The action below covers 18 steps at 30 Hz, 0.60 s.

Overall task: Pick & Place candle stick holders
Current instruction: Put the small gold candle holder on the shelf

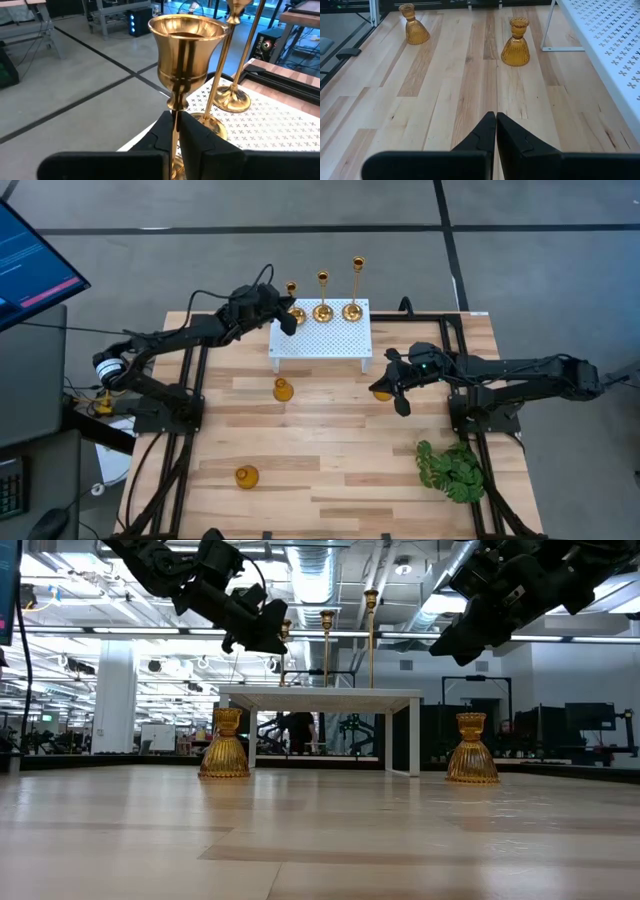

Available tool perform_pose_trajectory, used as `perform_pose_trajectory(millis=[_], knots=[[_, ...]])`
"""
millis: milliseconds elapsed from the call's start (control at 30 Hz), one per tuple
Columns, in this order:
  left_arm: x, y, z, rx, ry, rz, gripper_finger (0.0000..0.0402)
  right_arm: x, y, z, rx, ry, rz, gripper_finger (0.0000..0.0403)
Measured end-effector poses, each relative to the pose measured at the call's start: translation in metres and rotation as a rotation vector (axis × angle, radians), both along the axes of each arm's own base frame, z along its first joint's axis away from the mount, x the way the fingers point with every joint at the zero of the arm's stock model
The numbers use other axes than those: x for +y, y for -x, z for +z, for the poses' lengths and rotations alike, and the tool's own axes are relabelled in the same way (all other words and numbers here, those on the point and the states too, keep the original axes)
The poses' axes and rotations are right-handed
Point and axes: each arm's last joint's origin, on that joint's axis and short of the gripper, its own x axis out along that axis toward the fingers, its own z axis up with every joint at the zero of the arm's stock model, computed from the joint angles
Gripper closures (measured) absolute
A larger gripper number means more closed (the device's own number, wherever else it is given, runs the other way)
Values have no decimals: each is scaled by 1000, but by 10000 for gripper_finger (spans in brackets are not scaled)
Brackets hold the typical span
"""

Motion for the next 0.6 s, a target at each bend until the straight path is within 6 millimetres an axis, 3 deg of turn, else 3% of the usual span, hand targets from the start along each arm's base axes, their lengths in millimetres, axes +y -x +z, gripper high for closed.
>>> perform_pose_trajectory(millis=[400,600], knots=[[10,-12,-10,-5,-6,5,385,0,0,0,0,-1,0,396],[10,-11,-11,-5,-3,5,360,0,0,0,0,-1,0,396]])
